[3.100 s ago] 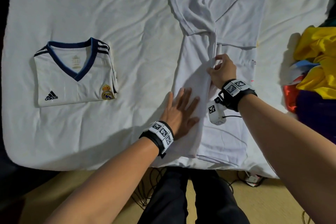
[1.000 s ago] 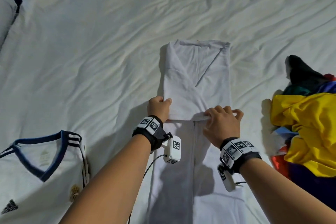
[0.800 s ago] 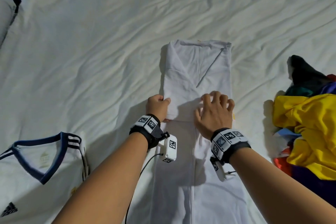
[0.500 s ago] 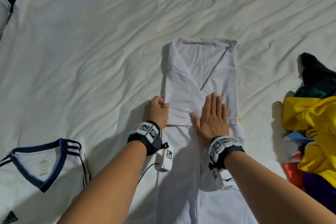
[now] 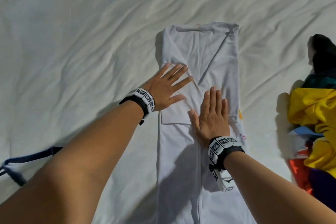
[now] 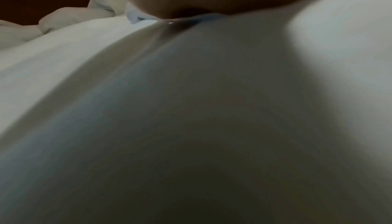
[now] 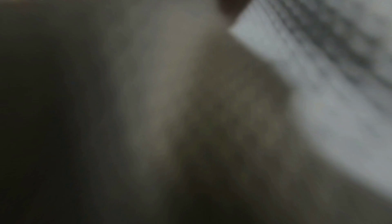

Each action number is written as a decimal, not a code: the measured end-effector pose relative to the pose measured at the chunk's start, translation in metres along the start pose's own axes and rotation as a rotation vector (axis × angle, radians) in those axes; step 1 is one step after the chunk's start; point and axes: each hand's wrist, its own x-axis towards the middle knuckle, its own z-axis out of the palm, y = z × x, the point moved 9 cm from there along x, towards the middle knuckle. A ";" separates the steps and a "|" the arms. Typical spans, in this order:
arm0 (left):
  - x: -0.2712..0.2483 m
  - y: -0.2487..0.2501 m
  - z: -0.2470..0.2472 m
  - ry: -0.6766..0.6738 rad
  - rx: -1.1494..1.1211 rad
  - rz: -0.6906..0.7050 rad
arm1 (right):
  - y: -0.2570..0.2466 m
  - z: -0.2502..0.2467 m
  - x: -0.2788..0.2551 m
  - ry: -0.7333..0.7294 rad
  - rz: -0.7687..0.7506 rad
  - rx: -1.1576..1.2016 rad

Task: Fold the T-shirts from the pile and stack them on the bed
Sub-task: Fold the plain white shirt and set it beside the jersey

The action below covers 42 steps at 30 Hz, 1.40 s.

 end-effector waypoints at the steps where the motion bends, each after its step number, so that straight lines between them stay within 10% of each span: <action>1: 0.004 -0.008 -0.001 0.002 0.008 -0.002 | 0.000 -0.001 -0.001 0.001 0.004 0.000; 20: 0.033 -0.095 -0.011 -0.073 -0.061 -0.284 | 0.003 0.008 0.005 0.010 0.044 0.003; 27: -0.038 0.054 0.000 -0.141 -0.249 -0.255 | 0.003 0.013 0.008 -0.056 0.018 -0.021; 36: -0.103 0.054 0.019 -0.109 -0.371 -0.670 | 0.001 -0.005 -0.007 -0.180 -0.003 0.018; 42: -0.163 0.140 -0.025 0.061 -0.519 -0.547 | -0.006 -0.038 -0.102 0.014 -0.204 0.038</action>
